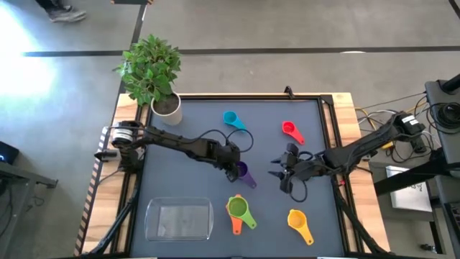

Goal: Nest measuring cups in basket
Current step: Stack the purple measuring cup on top of the green measuring cup

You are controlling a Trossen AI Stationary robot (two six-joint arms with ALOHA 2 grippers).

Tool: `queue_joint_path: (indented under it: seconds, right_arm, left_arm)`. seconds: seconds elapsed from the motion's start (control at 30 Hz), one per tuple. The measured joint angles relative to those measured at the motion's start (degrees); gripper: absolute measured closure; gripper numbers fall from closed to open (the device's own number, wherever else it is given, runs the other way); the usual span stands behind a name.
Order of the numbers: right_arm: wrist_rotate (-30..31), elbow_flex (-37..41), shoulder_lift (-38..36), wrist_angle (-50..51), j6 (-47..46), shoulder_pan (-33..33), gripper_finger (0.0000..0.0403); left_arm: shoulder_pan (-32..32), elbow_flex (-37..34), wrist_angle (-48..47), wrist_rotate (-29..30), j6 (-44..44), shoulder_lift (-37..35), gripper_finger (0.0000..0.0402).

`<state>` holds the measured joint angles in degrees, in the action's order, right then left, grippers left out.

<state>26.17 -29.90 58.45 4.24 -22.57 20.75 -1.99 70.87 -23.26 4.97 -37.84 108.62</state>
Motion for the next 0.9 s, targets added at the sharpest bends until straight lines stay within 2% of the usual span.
queue_joint_path:
  seconds: [0.33, 0.57, 0.9]
  right_arm:
    - [0.96, 2.16, -7.90, -0.62, 1.08, -0.02, 0.0202]
    - [0.94, 2.16, -9.35, -0.47, 1.55, 0.00, 0.0202]
    - [0.83, 2.18, -8.93, -0.19, 1.70, 0.00, 0.0202]
  left_arm:
    - [0.56, -0.83, 0.13, -1.21, 1.38, 0.00, 0.0387]
    - [0.69, 3.53, -3.08, -2.97, 7.29, -1.66, 0.0399]
    - [0.53, 17.28, -22.28, -2.27, 8.55, -5.81, 0.0400]
